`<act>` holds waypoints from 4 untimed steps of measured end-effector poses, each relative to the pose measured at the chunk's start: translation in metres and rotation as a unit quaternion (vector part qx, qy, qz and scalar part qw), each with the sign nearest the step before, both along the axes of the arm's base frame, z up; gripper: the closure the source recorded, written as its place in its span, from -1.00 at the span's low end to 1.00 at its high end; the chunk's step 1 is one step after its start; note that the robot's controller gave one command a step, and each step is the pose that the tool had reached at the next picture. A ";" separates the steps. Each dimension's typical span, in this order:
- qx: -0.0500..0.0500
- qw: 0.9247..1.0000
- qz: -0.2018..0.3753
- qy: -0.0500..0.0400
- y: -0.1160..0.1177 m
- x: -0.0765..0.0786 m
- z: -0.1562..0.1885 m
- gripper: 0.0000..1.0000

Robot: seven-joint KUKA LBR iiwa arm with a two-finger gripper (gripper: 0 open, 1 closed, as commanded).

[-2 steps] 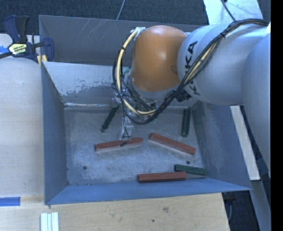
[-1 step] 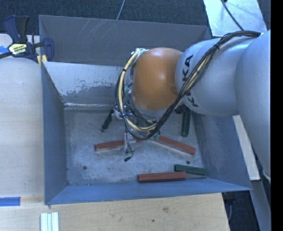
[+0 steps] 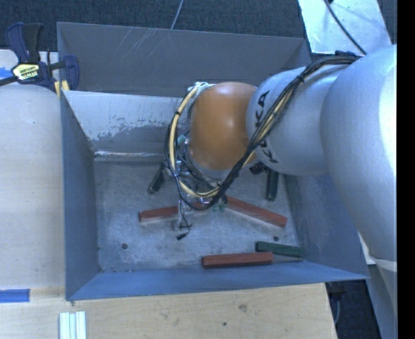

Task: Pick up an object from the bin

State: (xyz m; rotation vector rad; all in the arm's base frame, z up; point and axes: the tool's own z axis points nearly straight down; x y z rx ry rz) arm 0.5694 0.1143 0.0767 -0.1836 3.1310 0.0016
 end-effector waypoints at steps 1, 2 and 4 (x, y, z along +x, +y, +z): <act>0.000 1.000 -0.019 -0.001 0.004 -0.012 -0.005 1.00; 0.000 1.000 -0.019 -0.001 0.004 -0.012 -0.005 1.00; 0.000 1.000 -0.019 0.002 0.003 -0.013 0.000 1.00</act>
Offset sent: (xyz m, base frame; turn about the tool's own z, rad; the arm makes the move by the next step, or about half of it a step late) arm 0.0000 0.0000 0.0000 0.0000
